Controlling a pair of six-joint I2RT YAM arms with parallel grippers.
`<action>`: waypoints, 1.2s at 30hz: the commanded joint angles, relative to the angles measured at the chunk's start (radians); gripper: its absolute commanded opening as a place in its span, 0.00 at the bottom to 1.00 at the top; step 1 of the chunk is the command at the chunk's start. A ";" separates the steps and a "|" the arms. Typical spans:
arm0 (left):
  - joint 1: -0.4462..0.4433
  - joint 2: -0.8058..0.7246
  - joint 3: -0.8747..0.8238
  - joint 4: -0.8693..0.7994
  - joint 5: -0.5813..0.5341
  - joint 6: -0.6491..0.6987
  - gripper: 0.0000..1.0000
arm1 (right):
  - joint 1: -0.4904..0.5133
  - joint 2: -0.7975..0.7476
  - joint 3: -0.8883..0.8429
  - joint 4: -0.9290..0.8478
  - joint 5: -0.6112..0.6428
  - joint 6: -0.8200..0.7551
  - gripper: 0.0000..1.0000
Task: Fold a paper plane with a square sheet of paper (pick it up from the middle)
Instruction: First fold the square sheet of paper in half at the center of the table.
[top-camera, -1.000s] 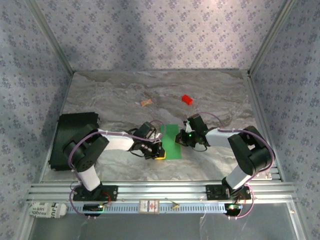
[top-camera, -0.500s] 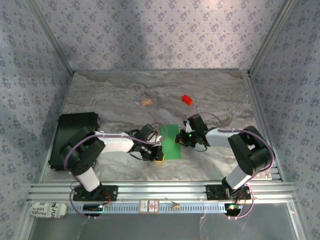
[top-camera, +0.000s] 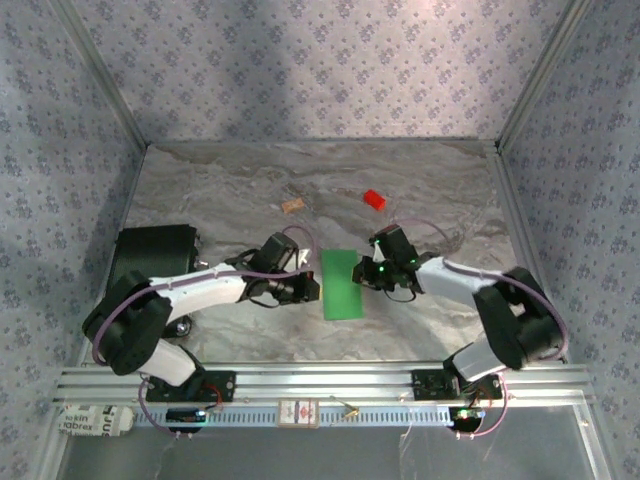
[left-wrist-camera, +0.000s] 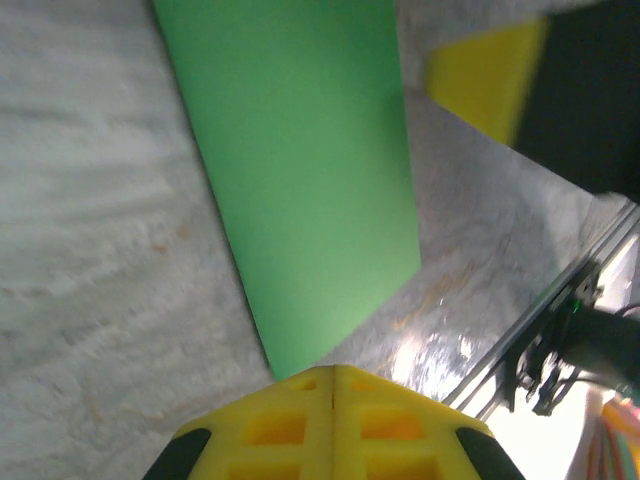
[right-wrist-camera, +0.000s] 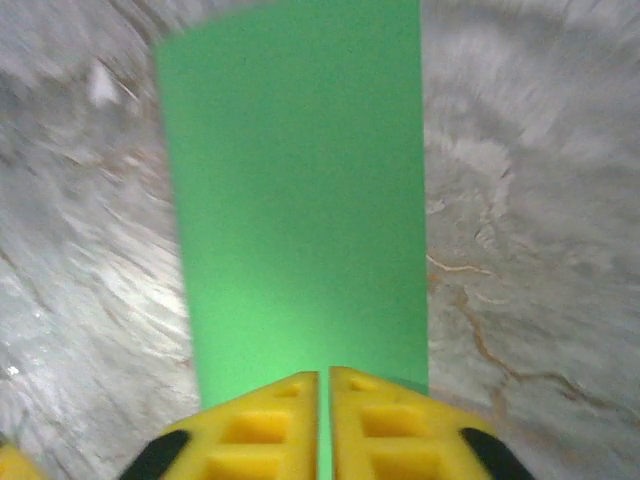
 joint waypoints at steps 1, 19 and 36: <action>0.041 0.033 0.026 0.089 0.035 -0.044 0.01 | -0.024 -0.147 -0.050 -0.101 0.122 0.047 0.20; 0.136 0.411 0.351 0.048 0.127 0.031 0.04 | 0.019 -0.333 -0.205 -0.129 0.035 0.183 0.34; 0.165 0.550 0.405 -0.007 0.138 0.106 0.05 | 0.085 -0.173 -0.196 -0.064 -0.101 0.182 0.40</action>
